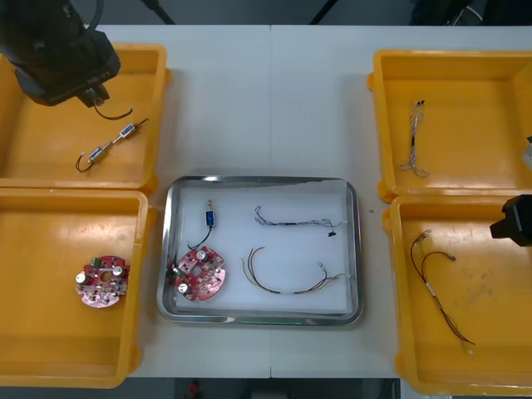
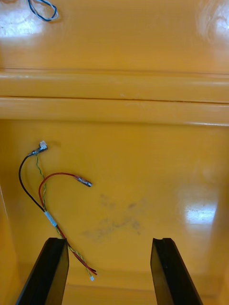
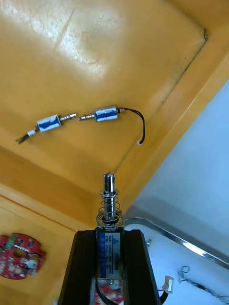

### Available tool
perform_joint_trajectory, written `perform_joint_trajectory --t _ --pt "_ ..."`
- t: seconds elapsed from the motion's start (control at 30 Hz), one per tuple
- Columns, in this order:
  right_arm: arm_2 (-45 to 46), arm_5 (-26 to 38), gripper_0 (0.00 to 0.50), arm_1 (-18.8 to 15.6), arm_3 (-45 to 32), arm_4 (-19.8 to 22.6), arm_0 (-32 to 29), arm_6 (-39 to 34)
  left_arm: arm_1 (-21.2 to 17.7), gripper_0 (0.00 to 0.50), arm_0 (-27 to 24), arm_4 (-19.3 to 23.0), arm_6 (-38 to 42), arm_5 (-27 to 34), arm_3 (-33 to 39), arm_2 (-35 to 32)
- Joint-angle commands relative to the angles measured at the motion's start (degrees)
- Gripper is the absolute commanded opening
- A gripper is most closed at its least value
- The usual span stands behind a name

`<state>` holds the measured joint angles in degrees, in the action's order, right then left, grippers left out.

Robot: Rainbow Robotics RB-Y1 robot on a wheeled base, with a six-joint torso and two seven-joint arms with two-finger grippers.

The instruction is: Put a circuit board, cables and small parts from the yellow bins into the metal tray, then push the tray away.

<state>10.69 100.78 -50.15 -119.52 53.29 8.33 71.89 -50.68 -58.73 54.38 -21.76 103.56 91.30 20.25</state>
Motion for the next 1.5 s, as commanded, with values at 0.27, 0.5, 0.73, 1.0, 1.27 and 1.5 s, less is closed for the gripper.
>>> perform_joint_trajectory --t 0.27,0.5,0.73,1.0,1.27,1.5 --pt "1.5 -0.8 0.5 -2.0 -1.6 -1.3 -1.6 -1.0 6.4 0.0 5.2 -5.3 13.1 -0.5 11.7 5.1" --pt "1.5 -0.8 0.5 -2.0 -1.6 -1.3 -1.6 -1.0 11.6 0.0 8.6 -11.3 18.9 -1.1 16.6 10.3" --pt "1.5 -0.8 0.5 -2.0 -1.6 -1.3 -1.6 -1.0 16.6 0.0 10.7 -16.7 23.3 -1.8 19.0 14.8" --pt "1.5 -0.8 0.5 -2.0 -1.6 -1.3 -1.6 -1.0 21.0 0.0 12.9 -23.1 24.1 -2.1 19.0 19.0" --pt "1.5 -0.8 0.5 -2.0 -1.6 -1.3 -1.6 -1.0 23.9 0.0 15.5 -28.6 24.6 -3.3 18.6 23.0" --pt "1.5 -0.8 0.5 -2.0 -1.6 -1.3 -1.6 -1.0 25.1 0.0 16.9 -32.8 24.5 -6.5 15.9 25.5"
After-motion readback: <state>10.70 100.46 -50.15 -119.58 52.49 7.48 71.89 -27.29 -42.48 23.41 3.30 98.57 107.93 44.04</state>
